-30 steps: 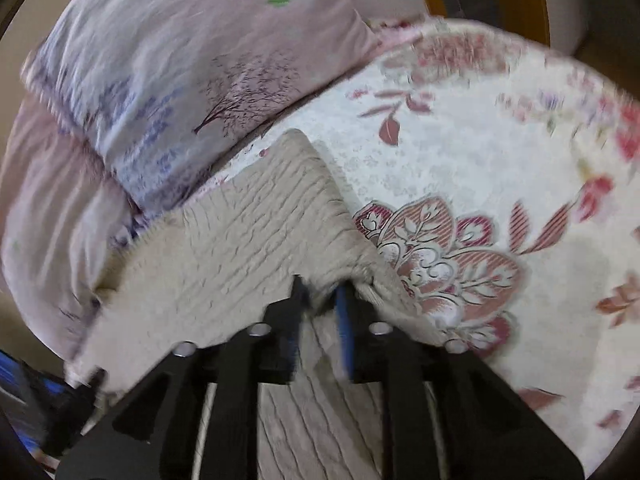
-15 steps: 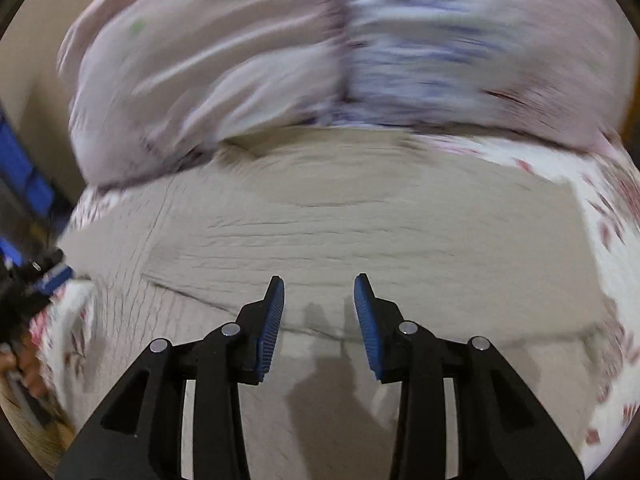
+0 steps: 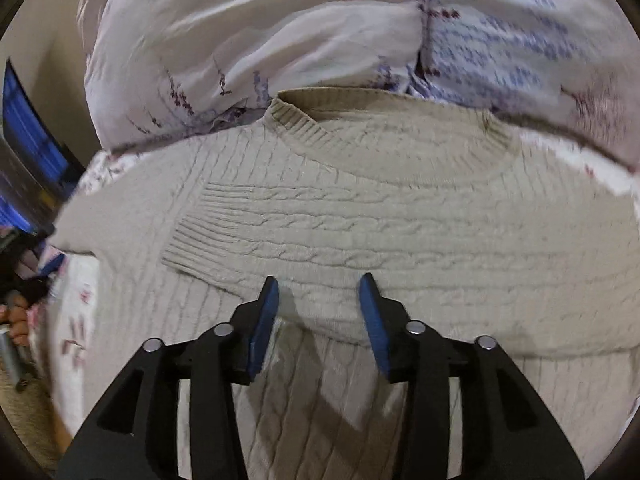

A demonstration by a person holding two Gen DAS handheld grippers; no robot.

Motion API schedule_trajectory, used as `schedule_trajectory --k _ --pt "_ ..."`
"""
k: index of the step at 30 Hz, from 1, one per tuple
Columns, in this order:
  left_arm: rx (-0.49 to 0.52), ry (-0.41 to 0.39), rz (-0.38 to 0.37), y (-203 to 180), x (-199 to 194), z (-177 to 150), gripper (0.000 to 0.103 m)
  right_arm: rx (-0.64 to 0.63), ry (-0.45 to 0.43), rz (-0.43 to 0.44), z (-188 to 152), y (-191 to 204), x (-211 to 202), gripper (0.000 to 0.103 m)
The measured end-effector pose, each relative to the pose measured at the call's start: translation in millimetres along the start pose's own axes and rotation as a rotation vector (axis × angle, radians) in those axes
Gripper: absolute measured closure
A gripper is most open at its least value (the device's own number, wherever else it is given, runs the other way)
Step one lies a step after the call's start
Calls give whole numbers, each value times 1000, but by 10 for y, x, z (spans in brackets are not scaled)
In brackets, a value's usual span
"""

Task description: Fold small clothes

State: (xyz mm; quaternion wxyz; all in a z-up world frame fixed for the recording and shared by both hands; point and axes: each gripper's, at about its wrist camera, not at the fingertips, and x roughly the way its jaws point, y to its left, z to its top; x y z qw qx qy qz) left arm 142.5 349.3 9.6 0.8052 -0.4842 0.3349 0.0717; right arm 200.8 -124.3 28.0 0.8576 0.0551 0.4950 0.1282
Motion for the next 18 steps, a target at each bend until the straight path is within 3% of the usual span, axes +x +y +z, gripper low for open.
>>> schedule_trajectory --k 6,8,12,18 --pt "-120 -62 -6 147 11 246 52 7 -3 31 -110 -6 -111 48" --pt "-125 -76 14 179 18 328 62 10 -9 45 -135 -30 -177 47" --pt "-143 -68 43 263 59 413 95 40 -12 53 -173 -155 -292 43" --pt "-64 -146 12 -80 -87 364 98 87 -48 54 -203 -408 -463 43"
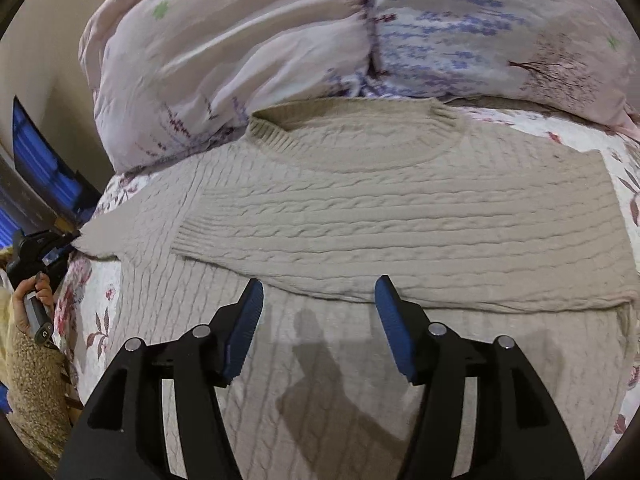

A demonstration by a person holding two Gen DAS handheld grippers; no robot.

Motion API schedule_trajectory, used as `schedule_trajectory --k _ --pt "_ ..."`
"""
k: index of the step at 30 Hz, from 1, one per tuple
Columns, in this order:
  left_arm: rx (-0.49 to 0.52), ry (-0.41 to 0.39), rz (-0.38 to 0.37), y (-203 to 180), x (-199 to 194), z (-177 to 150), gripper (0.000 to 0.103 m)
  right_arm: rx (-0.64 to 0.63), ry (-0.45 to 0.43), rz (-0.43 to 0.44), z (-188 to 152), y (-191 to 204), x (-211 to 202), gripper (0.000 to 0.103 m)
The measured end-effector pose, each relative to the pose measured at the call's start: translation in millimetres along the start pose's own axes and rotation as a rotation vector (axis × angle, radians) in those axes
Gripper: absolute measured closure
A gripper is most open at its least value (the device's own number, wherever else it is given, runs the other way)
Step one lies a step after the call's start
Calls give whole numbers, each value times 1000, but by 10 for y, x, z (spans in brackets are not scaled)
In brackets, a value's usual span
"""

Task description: Fold small clothes

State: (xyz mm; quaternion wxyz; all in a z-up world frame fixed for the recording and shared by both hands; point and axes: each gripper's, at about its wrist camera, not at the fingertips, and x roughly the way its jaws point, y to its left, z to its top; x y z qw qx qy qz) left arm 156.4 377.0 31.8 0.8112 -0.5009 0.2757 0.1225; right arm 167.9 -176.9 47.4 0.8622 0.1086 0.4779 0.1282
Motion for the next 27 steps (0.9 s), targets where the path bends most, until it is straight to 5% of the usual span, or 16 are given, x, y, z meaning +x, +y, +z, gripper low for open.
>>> schedule_trajectory --k 5,9,15,22,27 --pt "168 -8 -106 -739 -87 -325 98 44 -33 4 15 -193 -163 43" --pt "343 62 -215 -1417 -10 -853 98 78 -50 -2 -11 -338 -253 43" --pt "612 254 -349 -2232 361 -2143 98 127 -67 -22 -110 -548 -325 43" --pt "718 534 -325 -2303 921 -3222 90 174 -76 -78 -192 -790 -415 43" --pt "640 545 -371 -2074 782 -2993 59 68 -102 -83 -122 -621 -480 43"
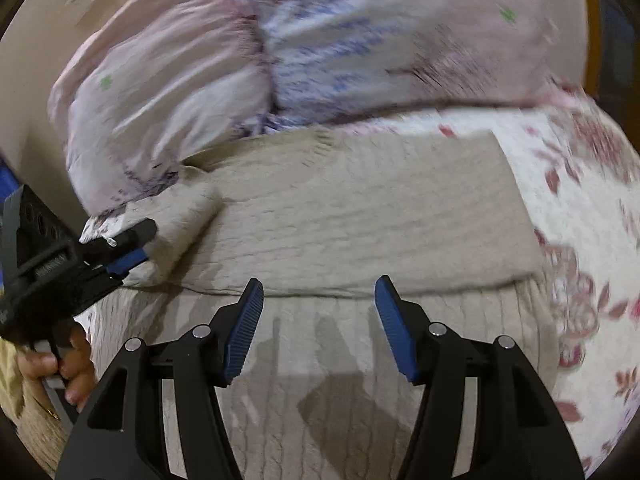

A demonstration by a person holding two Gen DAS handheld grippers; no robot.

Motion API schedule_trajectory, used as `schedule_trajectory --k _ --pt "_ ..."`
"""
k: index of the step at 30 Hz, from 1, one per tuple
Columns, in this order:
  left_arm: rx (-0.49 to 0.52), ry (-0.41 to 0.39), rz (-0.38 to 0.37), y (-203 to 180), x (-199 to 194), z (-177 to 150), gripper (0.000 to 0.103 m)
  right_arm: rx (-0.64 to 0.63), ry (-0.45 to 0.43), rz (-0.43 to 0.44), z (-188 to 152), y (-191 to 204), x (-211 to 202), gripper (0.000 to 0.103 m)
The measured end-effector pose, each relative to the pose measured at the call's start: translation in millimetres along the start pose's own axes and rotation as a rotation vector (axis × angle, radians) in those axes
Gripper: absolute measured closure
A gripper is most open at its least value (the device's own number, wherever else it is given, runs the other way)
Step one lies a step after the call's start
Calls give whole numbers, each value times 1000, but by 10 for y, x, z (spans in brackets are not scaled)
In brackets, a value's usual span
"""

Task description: Fold small clothes

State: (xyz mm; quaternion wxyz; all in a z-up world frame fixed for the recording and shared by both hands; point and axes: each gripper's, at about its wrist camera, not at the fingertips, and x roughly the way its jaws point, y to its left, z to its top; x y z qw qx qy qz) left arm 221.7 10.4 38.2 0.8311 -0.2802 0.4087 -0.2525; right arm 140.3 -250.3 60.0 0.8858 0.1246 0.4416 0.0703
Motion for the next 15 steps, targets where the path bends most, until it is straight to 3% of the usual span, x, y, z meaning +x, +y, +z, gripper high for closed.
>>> schedule_trajectory --k 3,7,11,15 --pt "-54 -55 2 233 -316 53 57 -120 -29 62 69 333 -12 43" --pt "-147 -112 70 679 -679 81 57 -300 -57 145 142 903 77 43" --pt "-239 -116 111 1013 -784 69 57 -514 -44 219 133 1606 354 44" --pt "-272 -106 113 1163 -799 38 58 -683 11 183 36 2084 754 49"
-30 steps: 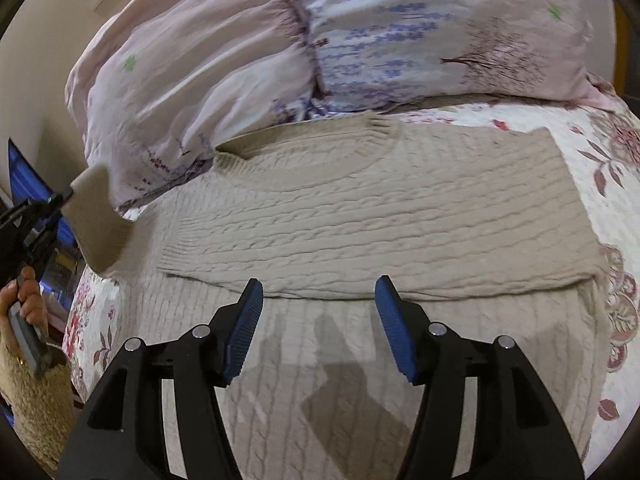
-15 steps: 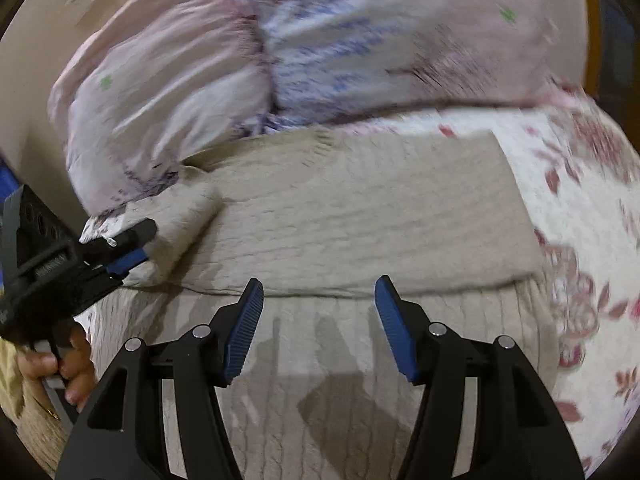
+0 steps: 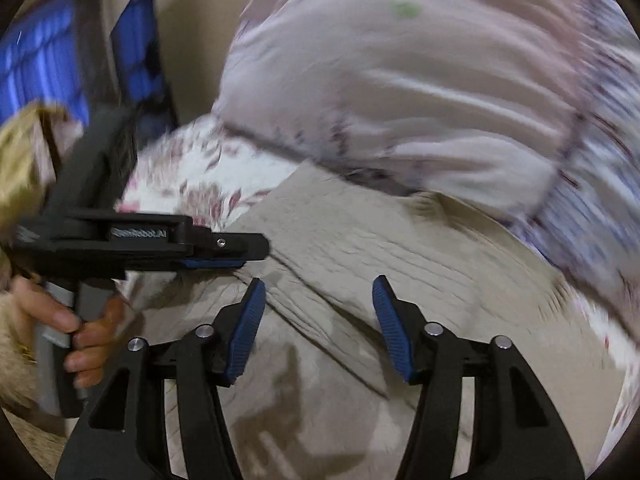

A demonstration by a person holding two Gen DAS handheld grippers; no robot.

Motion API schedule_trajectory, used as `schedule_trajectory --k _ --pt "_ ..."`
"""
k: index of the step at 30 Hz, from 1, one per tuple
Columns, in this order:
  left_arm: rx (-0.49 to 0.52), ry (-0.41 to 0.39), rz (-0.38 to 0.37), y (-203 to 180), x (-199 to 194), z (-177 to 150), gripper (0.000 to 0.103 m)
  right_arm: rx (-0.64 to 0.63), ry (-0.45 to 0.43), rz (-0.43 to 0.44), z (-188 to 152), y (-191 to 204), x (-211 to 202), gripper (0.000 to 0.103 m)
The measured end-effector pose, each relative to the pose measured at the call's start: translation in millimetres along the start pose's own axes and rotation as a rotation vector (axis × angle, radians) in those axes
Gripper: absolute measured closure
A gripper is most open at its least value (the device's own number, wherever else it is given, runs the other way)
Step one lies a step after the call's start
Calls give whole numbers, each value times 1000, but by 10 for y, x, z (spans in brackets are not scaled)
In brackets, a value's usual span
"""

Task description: Fold small clothes

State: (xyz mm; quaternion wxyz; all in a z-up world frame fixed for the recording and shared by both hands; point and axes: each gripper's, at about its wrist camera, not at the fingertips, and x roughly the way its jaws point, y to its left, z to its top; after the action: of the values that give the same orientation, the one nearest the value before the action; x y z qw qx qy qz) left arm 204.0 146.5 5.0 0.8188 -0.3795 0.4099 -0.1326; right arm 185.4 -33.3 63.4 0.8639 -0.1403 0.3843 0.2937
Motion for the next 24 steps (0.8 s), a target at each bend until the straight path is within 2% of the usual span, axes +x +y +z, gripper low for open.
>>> schedule_trajectory --k 4,6,7,9,13,18,20,22,24 --pt "-34 3 -24 80 -13 11 58 -56 71 -72 33 80 352 50" --pt "-42 3 -33 110 -15 16 59 -34 95 -71 9 9 508 57" --pt "-41 3 -35 94 1 18 59 -21 81 -64 -3 -25 517 62" --pt "-36 4 -38 96 3 12 59 3 66 -72 -21 -57 478 91" --pt "-28 1 -31 97 17 2 59 92 37 -45 -13 -184 366 96" --pt "-11 -3 -21 78 37 -14 59 386 -164 -61 -211 -738 -294 96" --pt "-4 -2 -18 67 40 -15 59 560 -247 -85 -476 -1075 -611 96" --pt "5 -2 -16 51 38 -18 57 709 -270 -121 -784 -1349 -786 96" --pt "11 -2 -19 37 38 -21 54 837 -210 -132 -1158 -1613 -832 92"
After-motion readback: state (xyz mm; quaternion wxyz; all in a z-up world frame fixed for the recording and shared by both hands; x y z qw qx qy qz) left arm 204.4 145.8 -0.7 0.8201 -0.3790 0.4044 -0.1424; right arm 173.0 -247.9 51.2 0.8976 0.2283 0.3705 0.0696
